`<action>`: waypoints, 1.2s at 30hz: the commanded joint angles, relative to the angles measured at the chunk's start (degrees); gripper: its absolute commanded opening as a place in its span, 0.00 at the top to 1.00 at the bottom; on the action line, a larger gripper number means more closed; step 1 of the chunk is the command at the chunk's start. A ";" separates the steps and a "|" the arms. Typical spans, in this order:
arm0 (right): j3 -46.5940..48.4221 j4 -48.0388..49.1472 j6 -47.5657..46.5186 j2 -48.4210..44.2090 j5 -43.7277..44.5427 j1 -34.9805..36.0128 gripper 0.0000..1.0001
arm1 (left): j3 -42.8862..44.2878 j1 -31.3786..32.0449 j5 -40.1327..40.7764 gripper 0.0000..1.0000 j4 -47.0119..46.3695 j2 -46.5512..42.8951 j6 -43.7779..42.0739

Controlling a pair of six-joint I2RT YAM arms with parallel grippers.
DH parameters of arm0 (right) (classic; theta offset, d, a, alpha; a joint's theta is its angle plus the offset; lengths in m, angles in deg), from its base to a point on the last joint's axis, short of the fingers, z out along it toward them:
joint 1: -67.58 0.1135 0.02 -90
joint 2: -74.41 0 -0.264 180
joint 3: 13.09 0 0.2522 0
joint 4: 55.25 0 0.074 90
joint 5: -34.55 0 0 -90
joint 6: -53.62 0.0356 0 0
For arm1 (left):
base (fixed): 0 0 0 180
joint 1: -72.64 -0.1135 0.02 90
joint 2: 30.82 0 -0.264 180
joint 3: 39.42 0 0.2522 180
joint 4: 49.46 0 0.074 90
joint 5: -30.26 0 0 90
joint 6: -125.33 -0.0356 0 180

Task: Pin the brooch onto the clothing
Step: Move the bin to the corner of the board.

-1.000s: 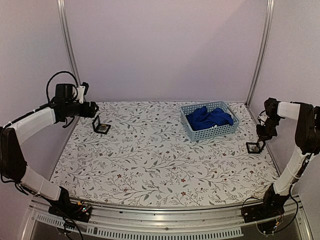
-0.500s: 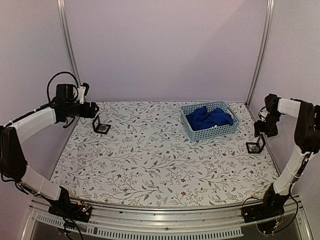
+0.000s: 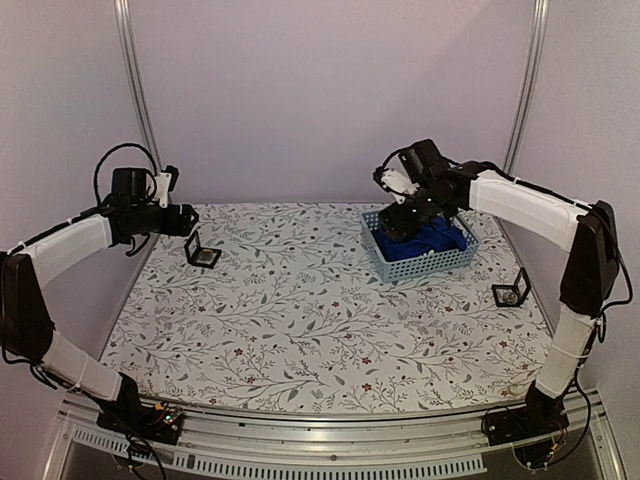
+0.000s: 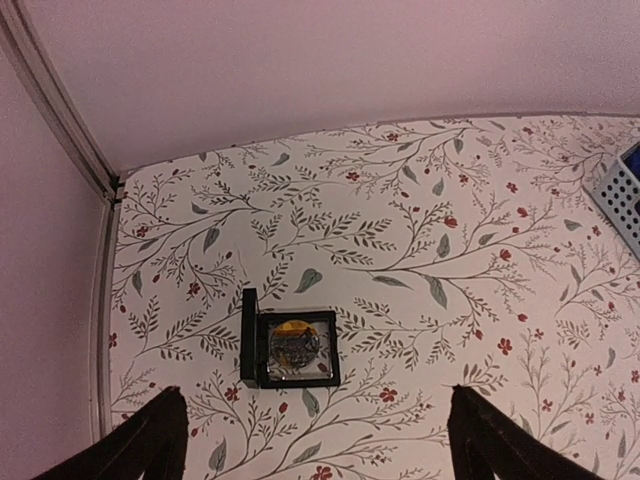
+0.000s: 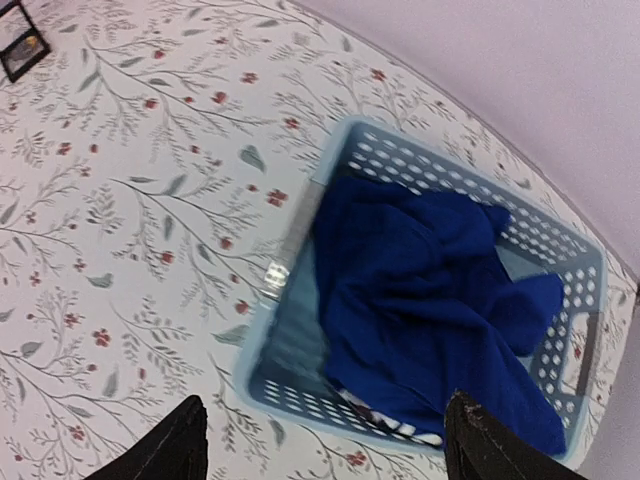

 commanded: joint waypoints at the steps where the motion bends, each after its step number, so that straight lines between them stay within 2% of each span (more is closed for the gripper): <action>1: 11.10 2.73 -0.52 12.25 -1.11 6.52 0.20 | 0.04 0.44 0.07 0.10 0.10 -0.55 -0.02; 7: 26.17 -2.66 6.77 29.49 13.17 6.96 0.24 | -0.22 0.45 -0.68 0.10 -0.27 -1.01 0.17; 10: 26.80 -2.53 8.41 32.16 14.44 6.88 0.27 | -0.18 0.45 -1.02 0.10 -0.27 -1.10 0.24; 15: 26.04 -2.46 12.14 34.38 15.04 5.85 0.48 | -0.19 0.41 -1.51 0.10 -0.30 -0.89 0.48; 20: 26.02 -1.11 12.28 34.16 15.30 1.95 0.54 | -0.25 0.45 -1.82 0.10 -0.17 -0.75 0.68; 24: 26.08 2.16 6.42 34.10 12.82 -1.34 0.55 | -0.25 0.45 -1.68 0.10 -0.23 -0.66 0.59; 29: 27.02 4.33 -3.14 35.58 14.47 -4.28 0.54 | -0.36 0.45 -1.56 0.10 -0.14 -0.50 0.50; 33: 28.55 4.24 -1.87 35.92 12.29 -8.35 0.54 | -0.49 0.45 -1.41 0.10 -0.20 -0.46 0.42; 36: 28.55 4.08 -2.76 35.24 12.18 -9.03 0.49 | -0.66 0.44 -1.34 0.10 -0.15 -0.19 0.50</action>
